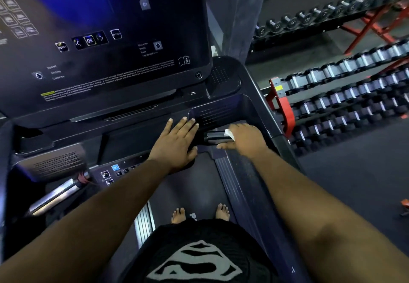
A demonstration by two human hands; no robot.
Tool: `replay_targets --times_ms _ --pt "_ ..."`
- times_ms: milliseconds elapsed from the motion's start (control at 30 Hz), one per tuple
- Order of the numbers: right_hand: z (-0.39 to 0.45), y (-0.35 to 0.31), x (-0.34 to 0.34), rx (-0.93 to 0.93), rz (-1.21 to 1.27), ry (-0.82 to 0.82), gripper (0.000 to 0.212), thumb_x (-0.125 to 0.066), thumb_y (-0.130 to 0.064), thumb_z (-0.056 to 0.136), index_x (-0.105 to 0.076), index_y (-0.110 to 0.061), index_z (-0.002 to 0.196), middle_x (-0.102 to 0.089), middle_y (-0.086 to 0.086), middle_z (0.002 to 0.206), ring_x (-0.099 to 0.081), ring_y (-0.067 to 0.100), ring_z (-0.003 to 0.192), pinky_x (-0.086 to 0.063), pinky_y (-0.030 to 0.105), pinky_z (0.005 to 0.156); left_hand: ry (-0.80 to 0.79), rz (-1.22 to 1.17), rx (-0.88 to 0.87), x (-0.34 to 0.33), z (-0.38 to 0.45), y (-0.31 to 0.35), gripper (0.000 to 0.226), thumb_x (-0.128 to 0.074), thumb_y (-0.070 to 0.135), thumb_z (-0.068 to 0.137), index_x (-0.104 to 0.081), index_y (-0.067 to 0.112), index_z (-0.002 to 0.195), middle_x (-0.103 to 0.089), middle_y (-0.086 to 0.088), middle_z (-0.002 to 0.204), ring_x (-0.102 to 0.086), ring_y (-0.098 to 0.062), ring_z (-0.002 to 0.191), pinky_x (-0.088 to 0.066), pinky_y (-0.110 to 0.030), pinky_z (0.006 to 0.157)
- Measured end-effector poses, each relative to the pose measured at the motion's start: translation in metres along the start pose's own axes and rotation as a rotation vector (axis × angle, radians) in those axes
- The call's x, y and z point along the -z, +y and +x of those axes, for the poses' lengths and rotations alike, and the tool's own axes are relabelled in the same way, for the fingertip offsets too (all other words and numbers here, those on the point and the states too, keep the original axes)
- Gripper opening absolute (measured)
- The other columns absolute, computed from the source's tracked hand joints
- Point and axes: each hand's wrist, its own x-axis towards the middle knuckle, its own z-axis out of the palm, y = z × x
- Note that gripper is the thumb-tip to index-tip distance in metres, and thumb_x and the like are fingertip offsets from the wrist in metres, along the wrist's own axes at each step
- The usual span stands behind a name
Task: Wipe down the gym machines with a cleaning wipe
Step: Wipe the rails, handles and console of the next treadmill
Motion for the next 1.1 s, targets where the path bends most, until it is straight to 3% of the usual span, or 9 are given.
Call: replay_targets --times_ms 100,167,267,367,500,600,833,967,1100 --pt "0.009 -0.005 0.017 0.038 0.001 -0.109 0.100 -0.033 -0.102 0.056 -0.059 -0.019 0.105 -0.066 0.001 0.103 -0.063 0.025 0.097 -0.046 0.037 0.074 -0.014 0.001 0.002 0.001 0.001 -0.001 0.081 -0.016 0.056 0.090 -0.023 0.018 0.162 -0.021 -0.002 0.169 -0.012 -0.020 0.157 -0.006 -0.051 0.127" --pt "-0.002 -0.026 0.002 0.034 -0.034 0.056 0.100 -0.038 -0.101 0.058 -0.059 -0.019 0.113 -0.064 0.001 0.107 -0.062 0.026 0.102 -0.046 0.042 0.087 -0.022 0.005 0.007 0.000 0.001 -0.001 0.082 -0.014 0.057 0.090 -0.020 0.018 0.162 -0.019 -0.001 0.169 -0.011 -0.020 0.157 -0.005 -0.051 0.127" --pt "-0.027 -0.059 -0.035 0.076 -0.042 0.246 0.107 -0.042 -0.089 0.074 -0.046 -0.010 0.145 -0.052 0.009 0.139 -0.048 0.031 0.131 -0.029 0.052 0.117 -0.024 -0.007 0.010 0.001 0.000 -0.001 0.084 -0.011 0.058 0.089 -0.016 0.019 0.163 -0.017 0.000 0.170 -0.009 -0.019 0.157 -0.004 -0.050 0.127" --pt "-0.038 -0.045 -0.051 0.093 -0.061 0.360 0.099 -0.048 -0.078 0.086 -0.036 -0.008 0.155 -0.041 0.012 0.154 -0.035 0.031 0.146 -0.019 0.053 0.123 -0.022 -0.020 0.009 0.002 0.000 -0.002 0.084 -0.012 0.058 0.089 -0.015 0.019 0.163 -0.016 0.000 0.170 -0.007 -0.018 0.157 -0.003 -0.050 0.127" --pt "-0.026 -0.031 -0.039 -0.061 -0.027 0.372 0.077 -0.064 -0.074 0.078 -0.056 -0.015 0.126 -0.059 0.007 0.119 -0.054 0.028 0.118 -0.030 0.050 0.117 -0.022 -0.016 0.004 0.000 0.000 -0.002 0.082 -0.015 0.058 0.091 -0.015 0.019 0.163 -0.016 0.000 0.170 -0.008 -0.018 0.157 -0.002 -0.049 0.127" --pt "-0.011 -0.067 -0.032 -0.010 -0.010 0.366 0.074 -0.078 -0.065 0.068 -0.056 -0.017 0.119 -0.059 0.003 0.108 -0.056 0.026 0.105 -0.037 0.047 0.107 -0.005 -0.025 -0.001 -0.001 0.000 -0.003 0.081 -0.018 0.056 0.091 -0.019 0.017 0.162 -0.020 -0.001 0.169 -0.011 -0.019 0.157 -0.003 -0.049 0.127" --pt "-0.041 -0.047 -0.061 -0.013 -0.072 0.419 0.091 -0.067 -0.046 0.082 -0.030 -0.008 0.157 -0.037 0.013 0.159 -0.028 0.031 0.150 -0.018 0.056 0.123 -0.025 -0.055 -0.043 0.003 0.001 -0.006 0.084 -0.017 0.055 0.089 -0.019 0.014 0.162 -0.018 -0.002 0.169 -0.010 -0.020 0.157 -0.003 -0.050 0.127" --pt "-0.040 -0.026 -0.047 -0.271 -0.023 0.369 0.073 -0.071 -0.049 0.081 -0.051 -0.007 0.137 -0.055 0.015 0.137 -0.043 0.034 0.138 -0.022 0.060 0.121 -0.018 -0.065 -0.061 0.002 0.002 -0.008 0.084 -0.018 0.054 0.089 -0.020 0.013 0.162 -0.020 -0.003 0.169 -0.011 -0.021 0.157 -0.005 -0.050 0.127" --pt "-0.015 -0.069 -0.029 -0.181 0.018 0.329 0.055 -0.082 -0.031 0.064 -0.060 -0.014 0.110 -0.060 0.007 0.104 -0.057 0.030 0.107 -0.029 0.052 0.119 -0.027 -0.065 -0.086 0.000 0.002 -0.010 0.084 -0.017 0.055 0.089 -0.017 0.013 0.162 -0.018 -0.003 0.169 -0.009 -0.021 0.157 -0.004 -0.050 0.127"
